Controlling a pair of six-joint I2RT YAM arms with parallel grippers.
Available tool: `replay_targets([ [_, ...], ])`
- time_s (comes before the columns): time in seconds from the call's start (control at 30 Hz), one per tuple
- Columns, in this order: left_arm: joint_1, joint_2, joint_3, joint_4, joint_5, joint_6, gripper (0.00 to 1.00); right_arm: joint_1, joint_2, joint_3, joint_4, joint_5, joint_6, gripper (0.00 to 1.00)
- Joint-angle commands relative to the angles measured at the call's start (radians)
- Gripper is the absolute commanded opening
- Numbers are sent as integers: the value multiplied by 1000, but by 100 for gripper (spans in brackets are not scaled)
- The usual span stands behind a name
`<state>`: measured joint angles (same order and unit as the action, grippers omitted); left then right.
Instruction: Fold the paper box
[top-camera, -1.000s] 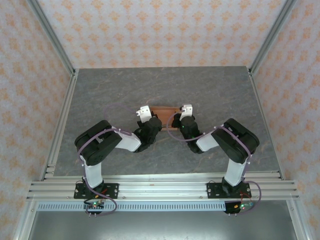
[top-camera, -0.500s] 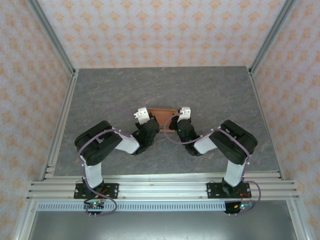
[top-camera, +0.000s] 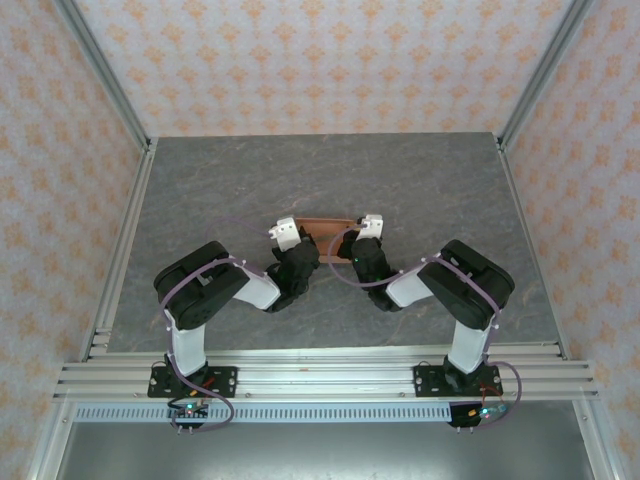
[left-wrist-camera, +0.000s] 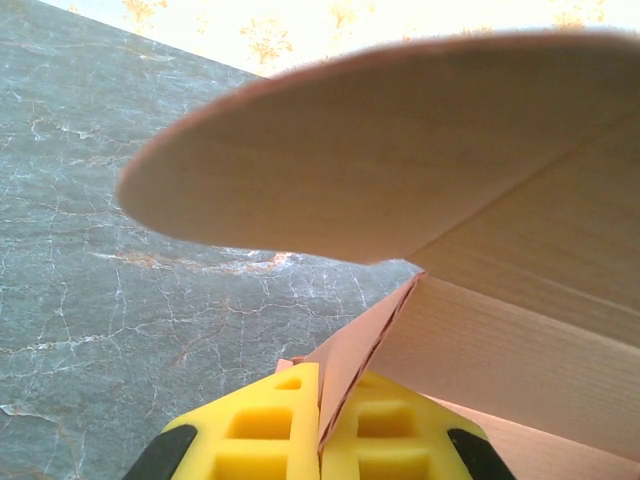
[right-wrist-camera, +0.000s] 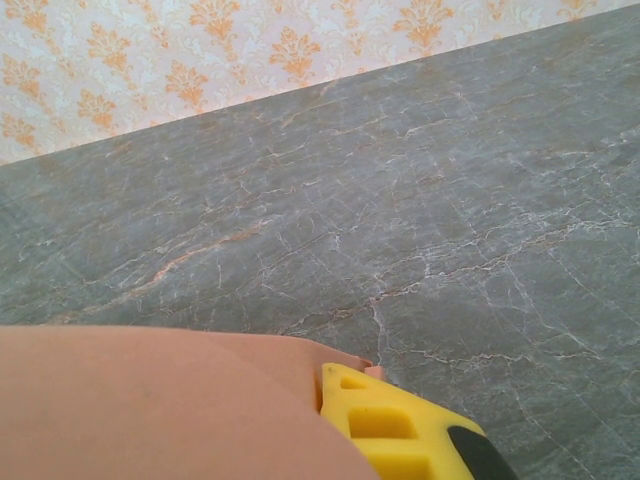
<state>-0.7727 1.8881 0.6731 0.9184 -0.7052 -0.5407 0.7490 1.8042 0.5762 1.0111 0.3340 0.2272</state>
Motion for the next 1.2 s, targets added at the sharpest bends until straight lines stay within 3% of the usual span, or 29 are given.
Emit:
replay_targets([
  [0.0,42,28,-55,-156,-201,0,0,-33,4,-19,-62,197,0,6],
  [0.43,43,-14,-52,-199,-244,1,0,-33,-43,-23,-103,183,-8,14],
  [0.77,43,-18,-46,-212,-251,1,0,-33,-86,-21,-154,140,0,31],
  [1.17,42,-34,-32,-237,-251,1,0,-32,-97,0,-208,109,9,42],
])
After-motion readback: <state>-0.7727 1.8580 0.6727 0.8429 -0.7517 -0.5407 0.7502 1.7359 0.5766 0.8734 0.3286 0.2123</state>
